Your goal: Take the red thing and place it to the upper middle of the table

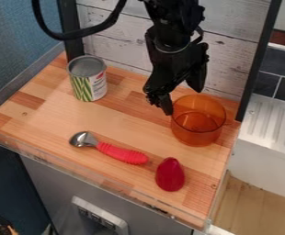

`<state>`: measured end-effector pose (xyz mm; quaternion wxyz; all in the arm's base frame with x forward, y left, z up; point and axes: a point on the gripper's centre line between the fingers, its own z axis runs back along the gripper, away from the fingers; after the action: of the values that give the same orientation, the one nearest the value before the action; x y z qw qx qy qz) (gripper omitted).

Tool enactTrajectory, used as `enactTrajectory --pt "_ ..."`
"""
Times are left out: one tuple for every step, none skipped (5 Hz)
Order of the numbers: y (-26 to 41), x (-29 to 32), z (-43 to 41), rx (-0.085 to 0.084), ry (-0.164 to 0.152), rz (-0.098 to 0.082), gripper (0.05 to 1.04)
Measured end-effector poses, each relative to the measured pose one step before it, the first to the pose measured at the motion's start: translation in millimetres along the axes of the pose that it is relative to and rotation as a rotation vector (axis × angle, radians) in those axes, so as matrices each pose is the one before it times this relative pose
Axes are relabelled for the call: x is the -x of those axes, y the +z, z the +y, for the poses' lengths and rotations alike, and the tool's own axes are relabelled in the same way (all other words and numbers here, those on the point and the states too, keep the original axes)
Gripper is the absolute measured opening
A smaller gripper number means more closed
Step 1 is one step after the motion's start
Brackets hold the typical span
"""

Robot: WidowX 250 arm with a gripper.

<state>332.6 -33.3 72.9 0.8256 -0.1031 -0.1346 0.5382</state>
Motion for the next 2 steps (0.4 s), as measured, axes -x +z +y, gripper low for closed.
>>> enactTrajectory --pt "-7.57 2.41 5.77 -0.0284 0.0034 0.0121 1.001" --pt "0.14 10.85 0.25 -0.0157 -0.0153 0.0215 1.001"
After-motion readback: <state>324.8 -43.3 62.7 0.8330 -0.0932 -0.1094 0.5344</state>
